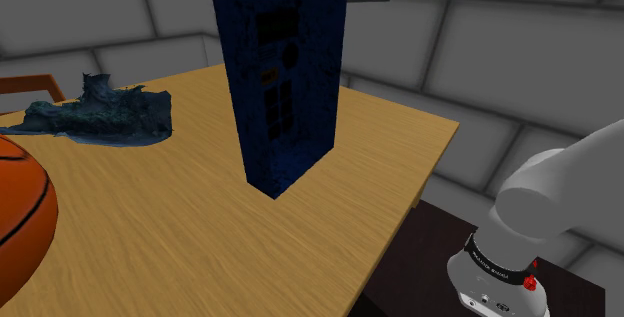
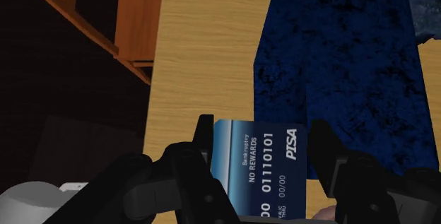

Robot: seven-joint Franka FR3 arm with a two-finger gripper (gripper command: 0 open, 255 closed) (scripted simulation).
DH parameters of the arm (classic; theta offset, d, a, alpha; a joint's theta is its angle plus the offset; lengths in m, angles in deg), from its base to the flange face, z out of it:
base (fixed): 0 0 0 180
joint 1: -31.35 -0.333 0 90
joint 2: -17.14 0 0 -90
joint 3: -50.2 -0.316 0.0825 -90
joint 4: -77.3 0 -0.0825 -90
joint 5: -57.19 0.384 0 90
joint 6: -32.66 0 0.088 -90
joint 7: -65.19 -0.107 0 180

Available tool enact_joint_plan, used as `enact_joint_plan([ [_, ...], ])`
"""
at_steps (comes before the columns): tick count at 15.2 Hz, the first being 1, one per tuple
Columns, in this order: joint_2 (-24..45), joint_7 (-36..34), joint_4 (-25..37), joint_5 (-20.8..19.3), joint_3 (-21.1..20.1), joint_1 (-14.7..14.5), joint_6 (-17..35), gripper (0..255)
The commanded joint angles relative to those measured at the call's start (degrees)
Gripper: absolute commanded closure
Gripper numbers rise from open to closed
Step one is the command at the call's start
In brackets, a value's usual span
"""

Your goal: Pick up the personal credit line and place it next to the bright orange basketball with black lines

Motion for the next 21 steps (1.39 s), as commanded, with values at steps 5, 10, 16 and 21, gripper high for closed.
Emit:
enact_joint_plan([
  [5,6.6,-7.7,5.6,-0.3,-8.3,-2.1,6.8,255],
  [10,14.5,-14.8,12.4,-3.9,-15.1,-4.8,12.7,255],
  [16,28.3,-25.4,24.8,-14.5,-24.6,-9.5,18.3,255],
  [21,39.6,-32.6,35.3,-25.1,-27.9,-17.4,19.9,255],
])
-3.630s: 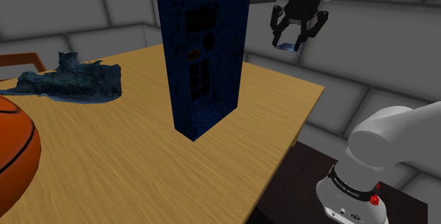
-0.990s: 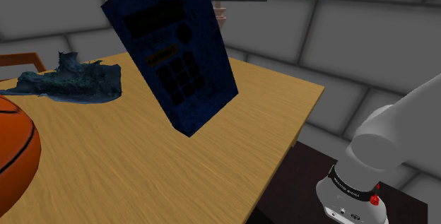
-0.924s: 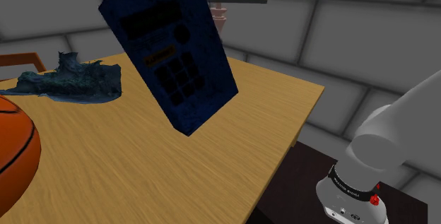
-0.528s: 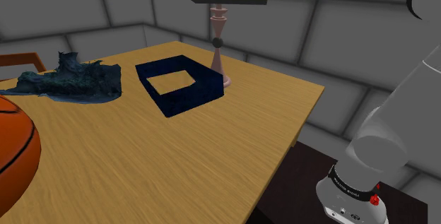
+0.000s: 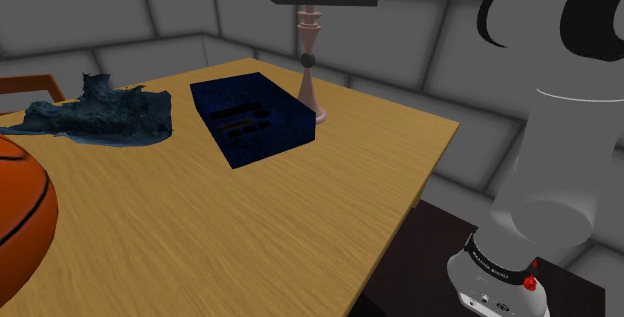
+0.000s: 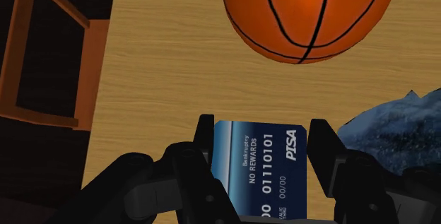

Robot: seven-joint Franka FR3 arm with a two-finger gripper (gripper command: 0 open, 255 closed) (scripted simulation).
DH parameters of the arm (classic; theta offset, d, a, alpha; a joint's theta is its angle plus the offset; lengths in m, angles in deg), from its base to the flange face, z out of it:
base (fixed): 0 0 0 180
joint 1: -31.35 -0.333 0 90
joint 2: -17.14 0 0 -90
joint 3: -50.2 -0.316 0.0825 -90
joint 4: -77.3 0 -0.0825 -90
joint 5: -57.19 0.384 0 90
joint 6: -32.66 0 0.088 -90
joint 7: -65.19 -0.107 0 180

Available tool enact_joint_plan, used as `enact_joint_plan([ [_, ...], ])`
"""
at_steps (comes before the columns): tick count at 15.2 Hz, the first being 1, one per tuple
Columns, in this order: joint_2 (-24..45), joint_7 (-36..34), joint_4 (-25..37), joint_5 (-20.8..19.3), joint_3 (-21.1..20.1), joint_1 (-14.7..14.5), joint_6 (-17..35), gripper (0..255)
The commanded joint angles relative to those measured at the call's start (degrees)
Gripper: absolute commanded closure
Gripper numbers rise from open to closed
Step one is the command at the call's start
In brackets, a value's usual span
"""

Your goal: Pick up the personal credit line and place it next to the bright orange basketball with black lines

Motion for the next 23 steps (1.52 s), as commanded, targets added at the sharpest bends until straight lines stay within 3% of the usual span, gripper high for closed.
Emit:
enact_joint_plan([
  [1,-0.2,0.2,-1.9,0.0,0.0,-0.1,1.8,255],
  [10,-6.8,6.0,-16.3,5.9,0.7,3.6,9.3,255],
  [23,-11.8,12.6,-30.9,10.9,1.5,5.0,18.2,255],
])
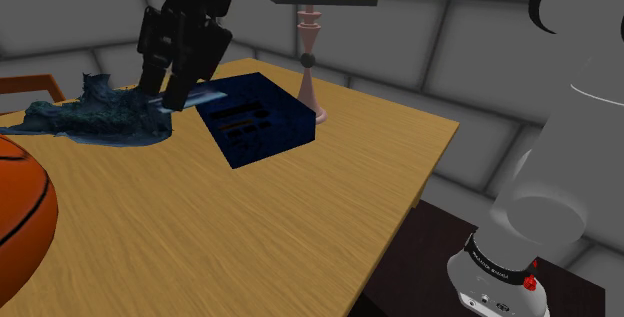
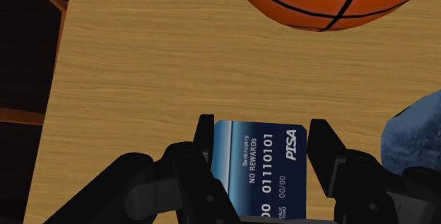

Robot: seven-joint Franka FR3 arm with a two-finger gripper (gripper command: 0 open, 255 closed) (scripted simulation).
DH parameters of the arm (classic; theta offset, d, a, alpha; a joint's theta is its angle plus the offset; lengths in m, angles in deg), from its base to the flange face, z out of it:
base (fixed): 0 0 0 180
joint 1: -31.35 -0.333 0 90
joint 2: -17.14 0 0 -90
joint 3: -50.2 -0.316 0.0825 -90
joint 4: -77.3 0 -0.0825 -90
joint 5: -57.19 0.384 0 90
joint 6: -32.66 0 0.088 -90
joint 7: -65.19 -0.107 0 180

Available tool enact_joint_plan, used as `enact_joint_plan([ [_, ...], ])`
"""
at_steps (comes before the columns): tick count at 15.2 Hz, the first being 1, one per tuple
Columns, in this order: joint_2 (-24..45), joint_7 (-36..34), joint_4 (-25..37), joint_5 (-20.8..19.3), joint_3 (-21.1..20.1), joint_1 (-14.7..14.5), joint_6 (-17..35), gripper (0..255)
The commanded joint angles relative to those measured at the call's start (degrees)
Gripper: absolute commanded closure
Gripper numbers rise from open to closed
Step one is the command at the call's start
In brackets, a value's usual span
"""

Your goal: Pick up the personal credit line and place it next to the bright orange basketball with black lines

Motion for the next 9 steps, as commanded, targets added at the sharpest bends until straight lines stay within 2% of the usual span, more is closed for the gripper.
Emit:
enact_joint_plan([
  [1,-0.4,0.8,-1.8,0.5,0.0,0.0,1.3,255],
  [9,-1.5,4.1,-8.7,2.5,0.0,0.0,6.5,255],
])
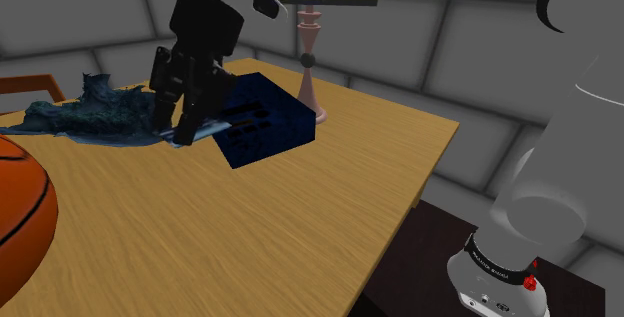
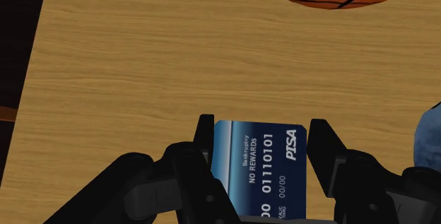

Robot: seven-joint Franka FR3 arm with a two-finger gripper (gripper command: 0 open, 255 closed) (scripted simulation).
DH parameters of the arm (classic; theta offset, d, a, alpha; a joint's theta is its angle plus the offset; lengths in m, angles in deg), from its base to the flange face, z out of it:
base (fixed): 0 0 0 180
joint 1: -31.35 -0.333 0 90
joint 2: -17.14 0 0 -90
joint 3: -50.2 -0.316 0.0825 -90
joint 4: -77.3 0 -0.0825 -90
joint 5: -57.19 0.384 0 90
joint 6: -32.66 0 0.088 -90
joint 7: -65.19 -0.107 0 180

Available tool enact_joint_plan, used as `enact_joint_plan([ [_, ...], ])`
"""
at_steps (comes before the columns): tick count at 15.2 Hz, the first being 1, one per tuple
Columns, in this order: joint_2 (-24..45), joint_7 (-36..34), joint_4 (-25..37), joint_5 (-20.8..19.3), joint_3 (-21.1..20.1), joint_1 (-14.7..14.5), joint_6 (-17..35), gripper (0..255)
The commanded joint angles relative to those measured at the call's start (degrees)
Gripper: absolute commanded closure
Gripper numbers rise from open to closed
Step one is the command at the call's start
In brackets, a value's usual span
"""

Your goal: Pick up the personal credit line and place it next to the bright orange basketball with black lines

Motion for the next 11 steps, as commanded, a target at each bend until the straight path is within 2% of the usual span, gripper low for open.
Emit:
enact_joint_plan([
  [1,0.0,0.7,-1.5,0.4,0.0,0.0,1.3,255],
  [11,0.1,4.4,-8.6,2.2,-0.4,-0.4,7.9,255],
])
